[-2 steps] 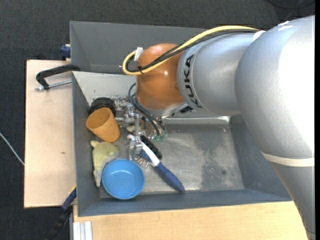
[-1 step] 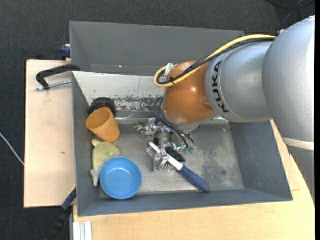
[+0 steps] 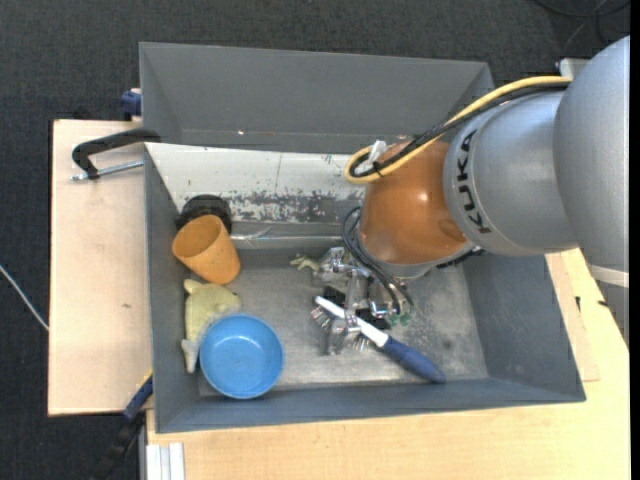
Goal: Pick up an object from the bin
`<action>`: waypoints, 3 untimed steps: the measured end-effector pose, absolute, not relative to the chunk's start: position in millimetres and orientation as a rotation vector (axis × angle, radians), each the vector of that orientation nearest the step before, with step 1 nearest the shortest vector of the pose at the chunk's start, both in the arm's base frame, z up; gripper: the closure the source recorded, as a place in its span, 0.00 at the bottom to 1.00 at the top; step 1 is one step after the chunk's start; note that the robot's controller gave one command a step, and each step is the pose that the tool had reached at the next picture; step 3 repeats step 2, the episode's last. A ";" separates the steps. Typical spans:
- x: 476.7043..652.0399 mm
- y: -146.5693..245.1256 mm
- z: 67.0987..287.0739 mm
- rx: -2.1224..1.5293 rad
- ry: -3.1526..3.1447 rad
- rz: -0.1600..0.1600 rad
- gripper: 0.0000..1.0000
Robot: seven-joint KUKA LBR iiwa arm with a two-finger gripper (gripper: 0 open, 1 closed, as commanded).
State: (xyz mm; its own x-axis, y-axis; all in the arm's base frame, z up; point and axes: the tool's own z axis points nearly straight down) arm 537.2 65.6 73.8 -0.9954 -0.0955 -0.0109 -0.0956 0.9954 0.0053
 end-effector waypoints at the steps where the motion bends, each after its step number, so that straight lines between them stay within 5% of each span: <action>1: 539.0 65.3 75.2 -0.149 3.122 0.008 1.00; 2: 578.5 50.9 214.0 -0.402 3.101 0.000 1.00; 3: 578.5 50.9 214.0 -0.402 3.101 0.000 1.00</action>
Offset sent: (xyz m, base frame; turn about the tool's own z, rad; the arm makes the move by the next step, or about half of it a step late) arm 0.0000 0.0000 0.0000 0.0000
